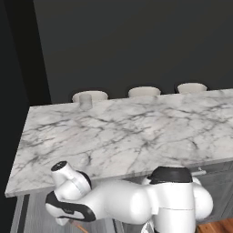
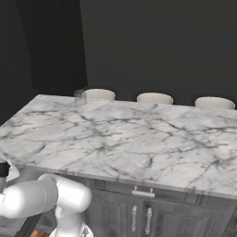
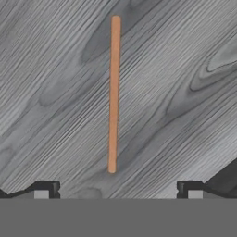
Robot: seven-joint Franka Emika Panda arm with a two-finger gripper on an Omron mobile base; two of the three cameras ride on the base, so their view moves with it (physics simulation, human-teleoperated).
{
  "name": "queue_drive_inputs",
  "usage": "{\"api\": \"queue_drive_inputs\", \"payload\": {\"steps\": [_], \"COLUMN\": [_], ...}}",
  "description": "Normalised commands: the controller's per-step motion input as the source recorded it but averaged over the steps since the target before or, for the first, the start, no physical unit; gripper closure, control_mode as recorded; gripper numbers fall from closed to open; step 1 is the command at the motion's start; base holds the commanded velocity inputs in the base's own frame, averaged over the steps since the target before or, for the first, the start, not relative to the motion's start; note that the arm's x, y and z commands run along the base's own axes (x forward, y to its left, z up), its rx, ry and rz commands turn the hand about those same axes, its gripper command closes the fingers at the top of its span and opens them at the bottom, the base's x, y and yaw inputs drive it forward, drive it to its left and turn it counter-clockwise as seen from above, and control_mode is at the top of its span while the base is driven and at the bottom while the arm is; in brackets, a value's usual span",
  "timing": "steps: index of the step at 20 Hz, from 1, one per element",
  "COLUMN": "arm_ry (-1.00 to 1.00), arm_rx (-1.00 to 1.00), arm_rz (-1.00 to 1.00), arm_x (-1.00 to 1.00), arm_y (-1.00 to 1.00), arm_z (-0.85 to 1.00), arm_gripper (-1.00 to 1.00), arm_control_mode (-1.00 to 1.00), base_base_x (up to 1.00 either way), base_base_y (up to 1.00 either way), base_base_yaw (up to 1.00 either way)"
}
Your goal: Take a straw from the drawer in front and place it inside the glass cup on the dining counter.
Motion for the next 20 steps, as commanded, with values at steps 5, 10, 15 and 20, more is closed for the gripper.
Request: {"api": "queue_drive_inputs", "payload": {"steps": [5, 10, 15, 20], "arm_ry": [-0.03, 0.00, -0.01, -0.07], "arm_rx": [0.08, 0.11, 0.11, 0.08], "arm_rz": [-0.01, -0.02, -0.01, -0.02], "arm_x": [0.00, 0.00, 0.00, 0.00], "arm_y": [0.01, 0.01, 0.01, 0.08], "arm_z": [-0.18, -0.26, -0.25, -0.10], "arm_gripper": [-1.00, -1.00, -1.00, -1.00], "arm_control_mode": [-1.00, -1.00, -1.00, -1.00], "base_base_x": [0.00, 0.00, 0.00, 0.00], "base_base_y": [0.00, 0.00, 0.00, 0.00], "base_base_yaw": [0.00, 0.00, 0.00, 0.00]}}
